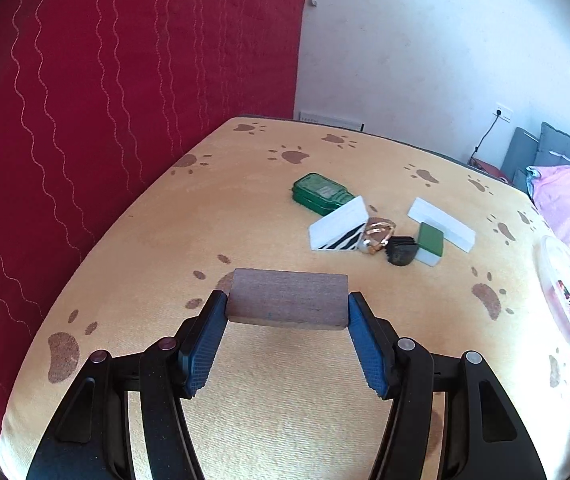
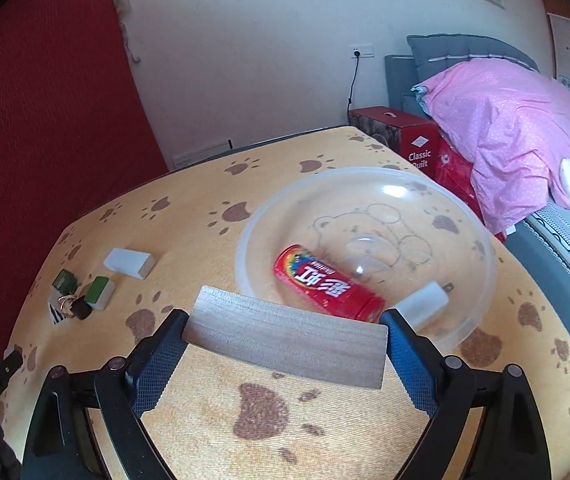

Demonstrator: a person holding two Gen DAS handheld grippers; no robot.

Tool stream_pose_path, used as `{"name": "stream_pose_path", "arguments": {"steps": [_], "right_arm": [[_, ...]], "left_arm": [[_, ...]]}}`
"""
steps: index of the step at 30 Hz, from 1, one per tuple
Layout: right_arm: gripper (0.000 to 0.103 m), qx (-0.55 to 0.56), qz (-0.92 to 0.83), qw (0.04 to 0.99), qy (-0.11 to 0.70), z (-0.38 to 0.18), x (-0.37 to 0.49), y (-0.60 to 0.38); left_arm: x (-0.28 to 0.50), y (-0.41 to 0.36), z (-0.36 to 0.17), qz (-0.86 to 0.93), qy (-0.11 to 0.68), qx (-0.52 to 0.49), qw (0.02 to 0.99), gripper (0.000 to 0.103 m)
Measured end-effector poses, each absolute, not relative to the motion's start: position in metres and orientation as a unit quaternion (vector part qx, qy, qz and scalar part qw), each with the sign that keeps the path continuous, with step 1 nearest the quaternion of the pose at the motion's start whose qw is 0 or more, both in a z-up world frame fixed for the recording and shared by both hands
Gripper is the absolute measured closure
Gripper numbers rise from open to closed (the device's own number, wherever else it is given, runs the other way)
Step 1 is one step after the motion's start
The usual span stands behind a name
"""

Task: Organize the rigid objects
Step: 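Carry both wooden blocks to the clear bowl and release them inside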

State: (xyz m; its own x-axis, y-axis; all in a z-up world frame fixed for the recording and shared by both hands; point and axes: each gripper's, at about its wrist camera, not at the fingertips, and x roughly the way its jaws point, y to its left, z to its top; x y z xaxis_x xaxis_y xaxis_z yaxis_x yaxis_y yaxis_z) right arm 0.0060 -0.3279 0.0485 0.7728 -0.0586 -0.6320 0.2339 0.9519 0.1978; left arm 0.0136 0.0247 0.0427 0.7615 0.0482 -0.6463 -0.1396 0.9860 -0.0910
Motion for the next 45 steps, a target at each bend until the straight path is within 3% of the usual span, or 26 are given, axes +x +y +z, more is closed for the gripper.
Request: {"name": "stream_pose_path", "arguments": {"steps": [21,45], "right_arm": [[0.002,0.149,-0.128,0.933,0.300,0.039,0.005,-0.408],[0.002,0.170,-0.185,0.935,0.250,0.027,-0.025,-0.437]], "left_arm": [[0.018,-0.070,0.068,-0.034,0.346,-0.019,0.937,0.042],[0.036,-0.237,0.067,-0.234,0.371,0.057,0.897,0.042]]}}
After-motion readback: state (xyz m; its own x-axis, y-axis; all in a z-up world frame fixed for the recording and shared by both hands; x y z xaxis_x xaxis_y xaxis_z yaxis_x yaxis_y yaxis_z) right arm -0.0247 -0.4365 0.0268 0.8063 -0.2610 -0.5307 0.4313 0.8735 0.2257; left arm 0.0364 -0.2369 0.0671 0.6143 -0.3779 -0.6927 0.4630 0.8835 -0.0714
